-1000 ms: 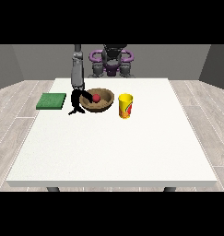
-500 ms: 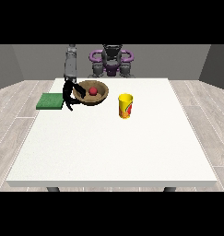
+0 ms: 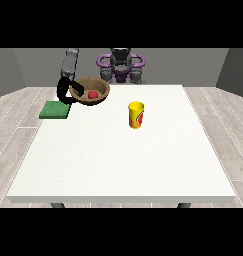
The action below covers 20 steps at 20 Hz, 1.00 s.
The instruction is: Pick the cup and pour the ball into the bowl, then pick the bowl and place it on the pad
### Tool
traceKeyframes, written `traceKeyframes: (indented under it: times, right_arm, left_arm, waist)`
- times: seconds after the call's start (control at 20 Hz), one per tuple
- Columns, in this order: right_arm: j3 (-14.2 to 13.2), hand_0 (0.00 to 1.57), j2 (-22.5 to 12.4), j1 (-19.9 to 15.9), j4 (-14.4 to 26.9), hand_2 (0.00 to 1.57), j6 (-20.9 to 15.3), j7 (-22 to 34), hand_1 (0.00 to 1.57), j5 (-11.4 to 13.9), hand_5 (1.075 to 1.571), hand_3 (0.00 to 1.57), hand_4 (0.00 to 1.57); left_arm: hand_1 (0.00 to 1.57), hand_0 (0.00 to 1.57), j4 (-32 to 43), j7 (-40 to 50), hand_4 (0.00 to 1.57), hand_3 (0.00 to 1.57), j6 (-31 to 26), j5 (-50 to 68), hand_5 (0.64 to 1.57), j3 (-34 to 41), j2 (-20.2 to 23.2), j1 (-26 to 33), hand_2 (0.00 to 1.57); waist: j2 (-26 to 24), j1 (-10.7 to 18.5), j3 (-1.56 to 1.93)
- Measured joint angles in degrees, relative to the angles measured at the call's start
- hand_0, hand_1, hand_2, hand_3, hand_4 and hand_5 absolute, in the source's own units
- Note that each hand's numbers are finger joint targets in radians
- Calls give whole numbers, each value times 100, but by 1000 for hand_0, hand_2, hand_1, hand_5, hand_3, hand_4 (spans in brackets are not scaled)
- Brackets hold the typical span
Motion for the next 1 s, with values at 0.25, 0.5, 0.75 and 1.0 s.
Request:
traceKeyframes:
  times: [0.25,0.5,0.75,1.0]
  right_arm:
    - [-4,1571,-212,-14,91,1571,245,-138,1571,56,1514,1571,1295]
    - [-330,1571,-852,122,457,1571,738,-734,1571,-46,1534,1571,1311]
    - [-807,1571,-1421,257,959,1571,1241,-1340,1571,-316,1537,1108,1296]
    - [-1108,1571,-1681,229,1447,1571,1545,-1832,1571,-483,1551,701,1291]
  left_arm:
    - [0,0,-1,-61,0,0,93,-20,1539,13,107,-14,0]
    - [0,0,-256,-41,0,0,291,-9,1532,-2,75,9,0]
    - [0,0,-543,22,0,0,300,82,1536,10,88,104,0]
    - [0,0,-856,99,158,0,369,152,1532,-1,130,83,0]
  waist:
    - [133,-140,8]
    - [274,-172,14]
    - [404,-81,17]
    - [654,44,18]
